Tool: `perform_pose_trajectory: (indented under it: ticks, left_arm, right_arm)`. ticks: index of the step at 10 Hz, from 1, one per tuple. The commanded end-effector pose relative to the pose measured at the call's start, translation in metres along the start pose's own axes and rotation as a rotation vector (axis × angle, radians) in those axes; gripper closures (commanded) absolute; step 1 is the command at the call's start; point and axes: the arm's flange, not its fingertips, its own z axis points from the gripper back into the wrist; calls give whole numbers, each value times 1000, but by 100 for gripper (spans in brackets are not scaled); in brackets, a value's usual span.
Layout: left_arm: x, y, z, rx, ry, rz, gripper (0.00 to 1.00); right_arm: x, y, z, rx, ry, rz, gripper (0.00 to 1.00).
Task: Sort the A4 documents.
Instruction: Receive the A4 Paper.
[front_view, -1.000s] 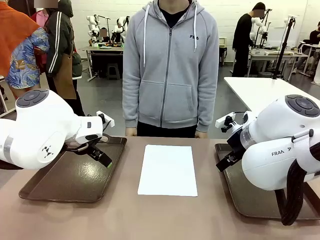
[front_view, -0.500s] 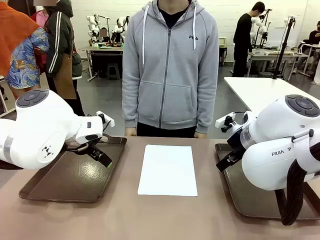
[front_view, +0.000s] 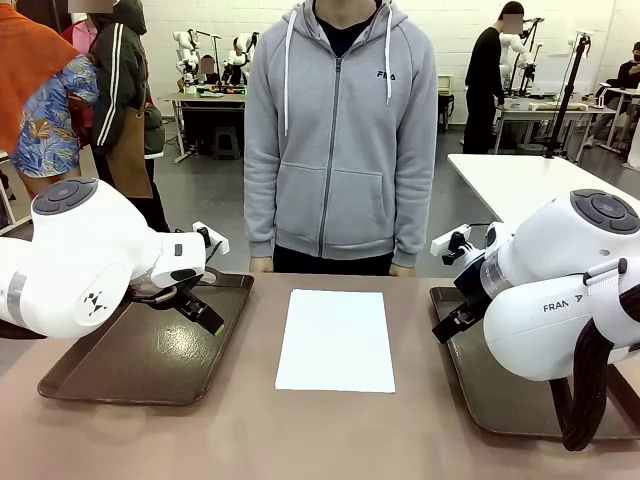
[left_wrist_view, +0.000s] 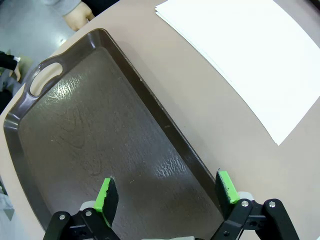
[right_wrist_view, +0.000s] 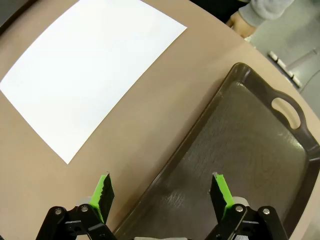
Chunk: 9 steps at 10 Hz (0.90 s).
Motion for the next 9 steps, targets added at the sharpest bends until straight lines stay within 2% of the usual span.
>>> perform_pose_trajectory:
  ticks: [1, 2, 4, 6, 7, 9]
  left_arm:
    - [0, 0, 0, 0, 0, 0, 0]
    - [-4, 5, 20, 23, -29, 21, 0]
    - [-15, 21, 57, -7, -85, 80, 0]
    - [-27, 33, 86, -139, -106, 113, 0]
    - [-36, 40, 103, -190, -106, 116, 0]
    - [-53, 50, 126, -193, -106, 118, 0]
  right_arm:
    - [3, 3, 13, -26, -34, 20, 0]
    - [-3, -4, 31, -20, -68, -6, 0]
    - [-18, -24, 70, 0, -117, -50, 0]
    - [-35, -43, 108, 0, -151, -76, 0]
    - [-47, -55, 133, 47, -203, -87, 0]
    - [-70, -76, 168, 122, -285, -51, 0]
